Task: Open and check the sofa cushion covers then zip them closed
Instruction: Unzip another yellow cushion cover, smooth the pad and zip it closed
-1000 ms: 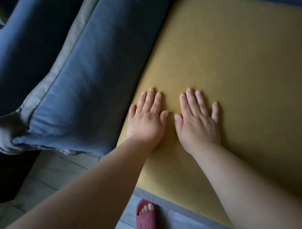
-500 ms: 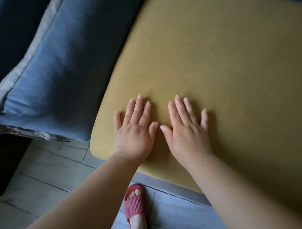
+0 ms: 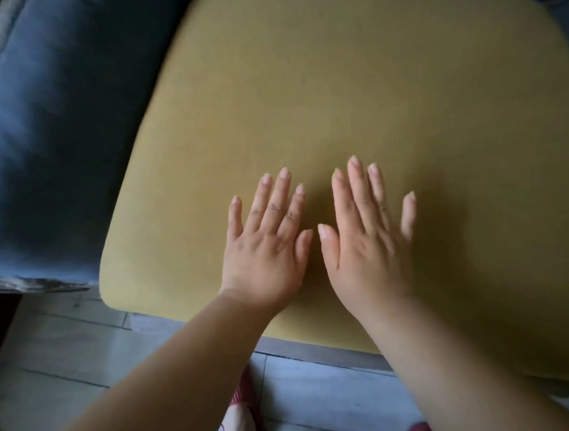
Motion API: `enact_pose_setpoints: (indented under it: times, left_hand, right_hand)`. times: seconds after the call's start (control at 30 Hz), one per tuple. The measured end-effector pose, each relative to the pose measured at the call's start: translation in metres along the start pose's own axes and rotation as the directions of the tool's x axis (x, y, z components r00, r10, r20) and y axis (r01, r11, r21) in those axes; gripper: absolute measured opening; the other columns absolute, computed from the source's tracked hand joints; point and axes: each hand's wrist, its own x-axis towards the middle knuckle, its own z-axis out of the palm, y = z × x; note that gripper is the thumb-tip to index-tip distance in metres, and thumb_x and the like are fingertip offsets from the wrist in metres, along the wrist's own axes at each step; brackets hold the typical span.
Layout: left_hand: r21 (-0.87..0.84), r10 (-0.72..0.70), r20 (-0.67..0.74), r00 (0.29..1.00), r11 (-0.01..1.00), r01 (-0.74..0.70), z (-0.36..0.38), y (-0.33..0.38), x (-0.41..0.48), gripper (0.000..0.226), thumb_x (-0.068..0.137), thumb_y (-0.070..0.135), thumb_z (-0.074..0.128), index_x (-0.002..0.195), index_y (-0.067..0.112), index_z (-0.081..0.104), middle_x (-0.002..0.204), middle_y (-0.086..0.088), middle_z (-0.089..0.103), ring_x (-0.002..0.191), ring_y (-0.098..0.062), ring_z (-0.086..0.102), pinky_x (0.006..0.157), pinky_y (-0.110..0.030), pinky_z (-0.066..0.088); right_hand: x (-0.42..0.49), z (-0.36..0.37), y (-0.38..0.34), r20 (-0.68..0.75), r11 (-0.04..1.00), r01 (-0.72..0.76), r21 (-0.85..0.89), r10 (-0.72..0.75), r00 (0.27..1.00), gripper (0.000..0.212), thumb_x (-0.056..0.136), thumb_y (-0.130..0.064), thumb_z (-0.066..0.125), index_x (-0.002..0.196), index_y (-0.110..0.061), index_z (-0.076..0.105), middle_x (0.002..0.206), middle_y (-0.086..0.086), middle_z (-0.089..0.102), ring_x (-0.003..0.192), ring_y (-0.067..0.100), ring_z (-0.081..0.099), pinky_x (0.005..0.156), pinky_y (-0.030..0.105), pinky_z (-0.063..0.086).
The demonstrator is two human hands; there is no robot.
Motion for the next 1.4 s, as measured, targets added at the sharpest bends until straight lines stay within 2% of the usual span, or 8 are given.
enact_pose_setpoints:
  times: [0.2,0.37,0.57,0.77,0.93,1.1,1.3,1.4]
  left_hand:
    - [0.090,-0.034,0.128,0.991,0.996,0.022,0.036,0.030,0.001,0.061,0.095,0.044,0.020,0.152,0.023,0.026,0.160,0.004,0.013,0.148,-0.015,0.008,0.117,-0.051,0.012]
    - [-0.004,0.105,0.002,0.994,0.994,-0.105,0.020,0.075,0.010,0.057,0.098,0.041,0.023,0.151,0.019,0.028,0.160,0.000,0.014,0.148,-0.018,0.007,0.116,-0.051,0.011]
    - [0.068,0.138,0.169,0.976,0.986,-0.151,0.054,0.117,0.013,0.061,0.094,0.043,0.021,0.151,0.022,0.029,0.160,0.003,0.015,0.147,-0.015,0.010,0.116,-0.051,0.013]
    - [-0.005,0.240,0.067,0.968,0.971,-0.240,0.041,0.165,0.021,0.058,0.097,0.041,0.022,0.151,0.020,0.027,0.160,0.002,0.009,0.148,-0.017,0.006,0.116,-0.050,0.009]
    - [0.058,0.210,0.222,0.952,0.972,-0.228,0.068,0.201,0.018,0.065,0.092,0.046,0.011,0.153,0.026,0.019,0.161,0.005,0.003,0.148,-0.013,-0.001,0.118,-0.048,0.002]
    - [-0.029,0.301,0.096,0.949,0.954,-0.300,0.051,0.243,0.029,0.061,0.096,0.046,0.014,0.152,0.023,0.022,0.161,0.002,0.003,0.148,-0.015,-0.001,0.117,-0.049,0.002]
    - [0.088,0.280,0.293,0.914,0.944,-0.318,0.091,0.293,0.019,0.067,0.091,0.049,0.000,0.154,0.027,0.001,0.159,0.008,-0.016,0.145,-0.011,-0.018,0.117,-0.047,-0.008]
    - [0.117,0.276,0.256,0.927,0.943,-0.313,0.099,0.293,0.020,0.065,0.092,0.049,0.005,0.153,0.027,0.005,0.159,0.009,-0.011,0.147,-0.011,-0.011,0.117,-0.046,-0.005]
  right_hand:
    - [-0.037,0.017,0.052,0.234,0.997,-0.023,-0.071,0.039,0.971,0.064,0.095,-0.047,0.032,0.150,-0.013,0.037,0.160,0.005,0.026,0.148,0.023,0.022,0.115,0.060,0.020]
    - [-0.033,-0.013,0.075,0.063,0.995,-0.101,-0.012,0.102,0.993,0.063,0.097,-0.044,0.031,0.152,-0.014,0.029,0.162,0.006,0.019,0.150,0.025,0.015,0.115,0.059,0.010]
    - [-0.071,-0.006,0.127,0.202,0.986,-0.141,-0.087,0.156,0.967,0.064,0.096,-0.046,0.030,0.150,-0.014,0.036,0.161,0.004,0.025,0.148,0.023,0.021,0.115,0.059,0.021]
    - [-0.070,-0.034,0.155,0.021,0.966,-0.256,-0.031,0.257,0.966,0.062,0.099,-0.043,0.026,0.154,-0.016,0.023,0.163,0.005,0.014,0.151,0.024,0.009,0.116,0.056,0.008]
    - [-0.104,-0.025,0.186,0.195,0.961,-0.260,-0.092,0.273,0.942,0.063,0.098,-0.048,0.022,0.152,-0.018,0.032,0.162,0.003,0.021,0.150,0.022,0.015,0.117,0.056,0.015]
    - [-0.099,-0.058,0.216,-0.020,0.933,-0.359,-0.035,0.359,0.933,0.062,0.099,-0.046,0.025,0.154,-0.016,0.025,0.163,0.005,0.015,0.151,0.024,0.010,0.116,0.056,0.008]
    - [-0.138,-0.031,0.264,0.102,0.884,-0.460,-0.082,0.467,0.879,0.063,0.097,-0.048,0.025,0.150,-0.016,0.035,0.159,0.007,0.029,0.146,0.029,0.026,0.109,0.060,0.032]
    - [-0.141,-0.026,0.269,0.074,0.889,-0.454,-0.065,0.458,0.886,0.061,0.098,-0.046,0.029,0.150,-0.016,0.037,0.158,0.007,0.031,0.146,0.029,0.028,0.110,0.057,0.030]
